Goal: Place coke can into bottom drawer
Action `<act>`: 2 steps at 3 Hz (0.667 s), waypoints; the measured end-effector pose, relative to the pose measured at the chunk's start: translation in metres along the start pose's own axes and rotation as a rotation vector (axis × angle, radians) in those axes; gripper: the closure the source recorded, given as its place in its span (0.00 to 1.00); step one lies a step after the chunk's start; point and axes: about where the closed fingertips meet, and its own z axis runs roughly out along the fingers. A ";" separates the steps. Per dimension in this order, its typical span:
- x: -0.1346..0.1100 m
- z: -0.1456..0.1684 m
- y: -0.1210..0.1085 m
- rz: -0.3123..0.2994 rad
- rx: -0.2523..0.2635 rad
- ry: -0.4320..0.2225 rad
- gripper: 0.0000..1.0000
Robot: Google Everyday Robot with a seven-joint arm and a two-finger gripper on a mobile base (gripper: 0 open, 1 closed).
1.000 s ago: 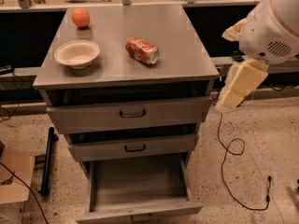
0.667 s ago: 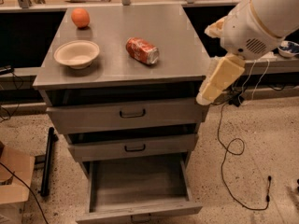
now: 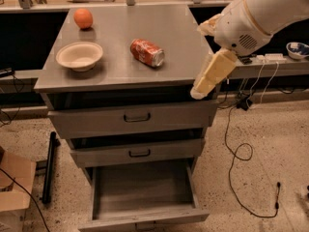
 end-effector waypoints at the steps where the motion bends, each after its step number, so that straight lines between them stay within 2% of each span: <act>1: -0.001 0.021 -0.004 0.041 -0.001 -0.056 0.00; 2: -0.004 0.064 -0.025 0.084 0.008 -0.142 0.00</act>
Offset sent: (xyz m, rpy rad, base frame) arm 0.0924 0.0543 -0.0748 0.2847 0.0029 -0.0666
